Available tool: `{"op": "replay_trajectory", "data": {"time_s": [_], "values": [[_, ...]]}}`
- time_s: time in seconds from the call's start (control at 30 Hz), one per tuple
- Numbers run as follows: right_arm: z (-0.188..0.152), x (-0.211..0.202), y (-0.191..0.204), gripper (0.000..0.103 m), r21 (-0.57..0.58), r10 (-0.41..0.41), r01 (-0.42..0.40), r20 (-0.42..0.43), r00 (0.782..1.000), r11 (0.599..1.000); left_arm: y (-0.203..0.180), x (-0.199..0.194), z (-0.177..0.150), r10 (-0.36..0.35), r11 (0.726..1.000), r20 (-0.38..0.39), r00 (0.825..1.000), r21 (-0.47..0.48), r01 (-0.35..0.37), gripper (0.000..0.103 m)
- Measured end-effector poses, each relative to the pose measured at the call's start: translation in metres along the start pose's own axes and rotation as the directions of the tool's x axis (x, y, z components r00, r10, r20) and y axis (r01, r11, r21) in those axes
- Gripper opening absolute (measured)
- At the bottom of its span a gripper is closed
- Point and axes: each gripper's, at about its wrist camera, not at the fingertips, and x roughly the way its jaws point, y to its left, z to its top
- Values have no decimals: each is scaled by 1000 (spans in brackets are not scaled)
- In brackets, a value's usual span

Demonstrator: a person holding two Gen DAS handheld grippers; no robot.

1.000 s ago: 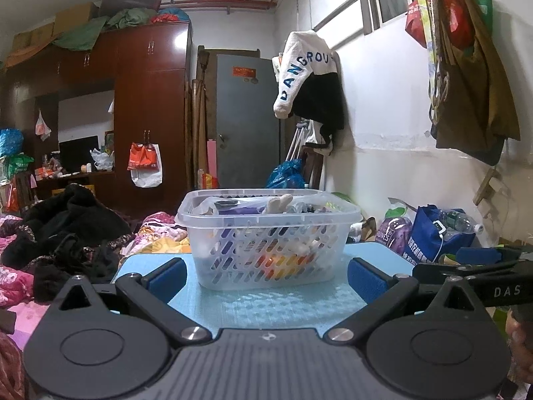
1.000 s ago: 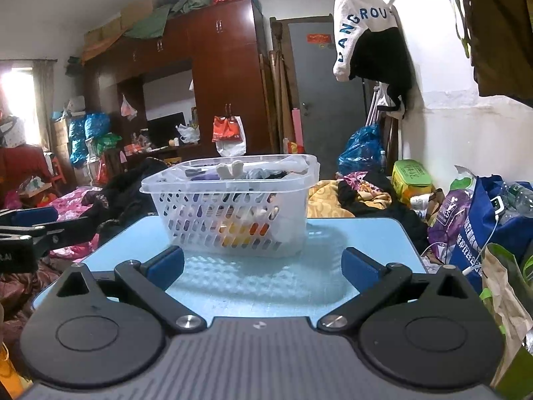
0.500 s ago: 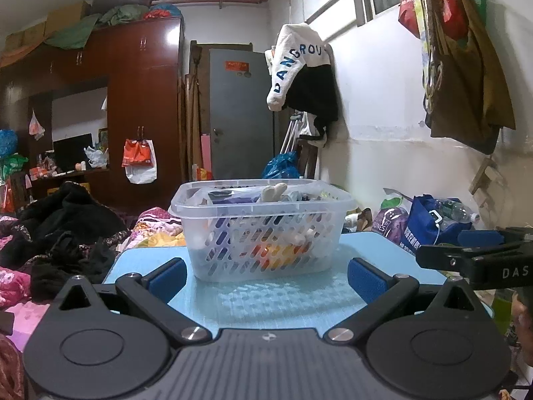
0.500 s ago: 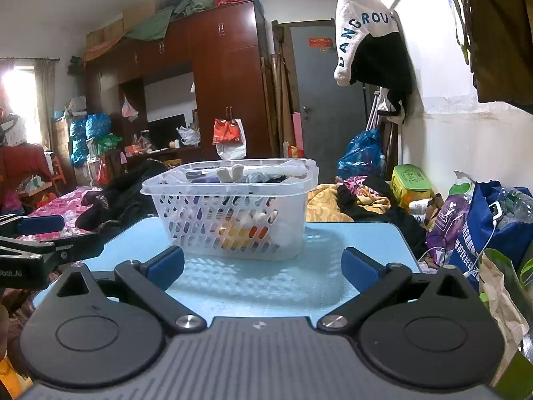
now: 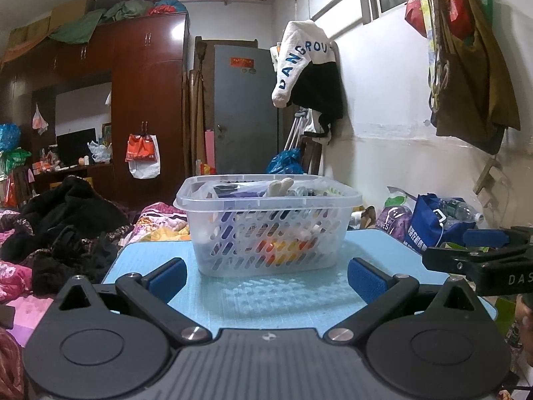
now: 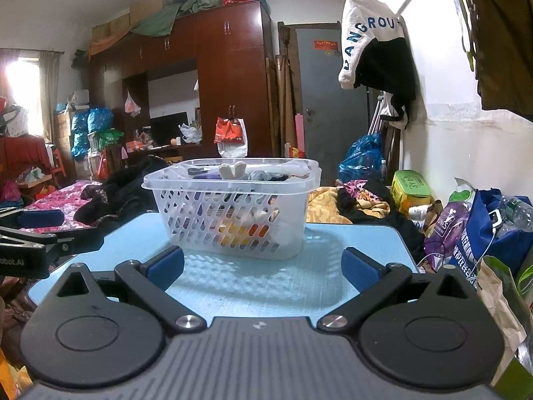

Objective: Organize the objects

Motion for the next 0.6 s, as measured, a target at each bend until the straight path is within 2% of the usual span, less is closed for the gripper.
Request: {"op": "replay_trajectory", "data": {"time_s": [0.6], "values": [[1, 2, -2, 103, -2, 1, -1, 7, 1000, 1000, -6, 3, -1, 2, 1000, -9, 1000, 14, -2, 103]]}}
